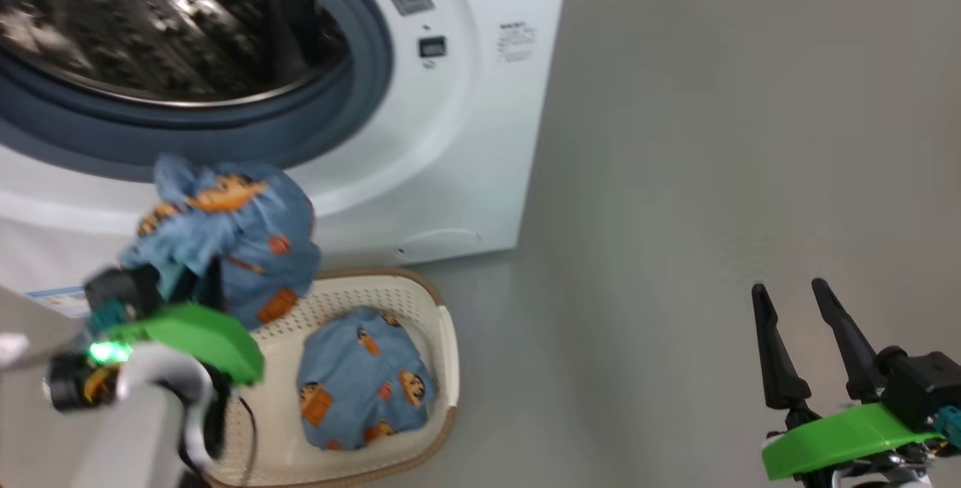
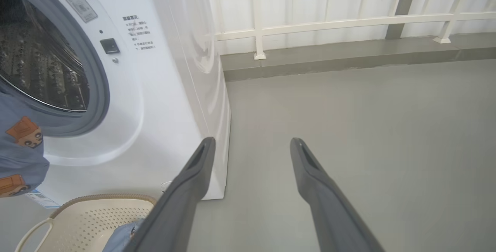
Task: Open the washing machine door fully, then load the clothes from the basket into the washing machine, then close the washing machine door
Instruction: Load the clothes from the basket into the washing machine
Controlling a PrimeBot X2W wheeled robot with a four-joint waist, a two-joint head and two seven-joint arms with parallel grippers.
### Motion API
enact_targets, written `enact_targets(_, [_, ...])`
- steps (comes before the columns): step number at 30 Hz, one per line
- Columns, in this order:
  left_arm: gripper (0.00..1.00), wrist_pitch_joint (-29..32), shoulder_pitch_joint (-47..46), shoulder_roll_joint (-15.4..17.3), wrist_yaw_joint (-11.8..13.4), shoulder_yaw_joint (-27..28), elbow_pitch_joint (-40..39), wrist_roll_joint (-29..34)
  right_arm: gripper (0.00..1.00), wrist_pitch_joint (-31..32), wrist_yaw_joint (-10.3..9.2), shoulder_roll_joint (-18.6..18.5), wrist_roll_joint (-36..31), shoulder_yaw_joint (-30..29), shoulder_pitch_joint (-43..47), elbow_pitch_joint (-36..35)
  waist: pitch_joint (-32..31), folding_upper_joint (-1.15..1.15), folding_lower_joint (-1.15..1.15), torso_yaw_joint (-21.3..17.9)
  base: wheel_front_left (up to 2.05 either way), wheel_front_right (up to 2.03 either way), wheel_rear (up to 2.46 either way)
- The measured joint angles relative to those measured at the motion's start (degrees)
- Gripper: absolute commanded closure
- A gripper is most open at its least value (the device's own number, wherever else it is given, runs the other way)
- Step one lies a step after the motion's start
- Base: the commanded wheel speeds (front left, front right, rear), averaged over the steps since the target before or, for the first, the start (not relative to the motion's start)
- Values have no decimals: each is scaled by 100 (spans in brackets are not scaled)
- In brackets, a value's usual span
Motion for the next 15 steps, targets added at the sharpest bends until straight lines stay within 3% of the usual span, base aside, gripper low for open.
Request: enact_targets(15, [100,1143,-2193,831,-302,219,1016,-165,0,-589,0,-2,435,250,-503,580,949,0,0,-691,0,0,0])
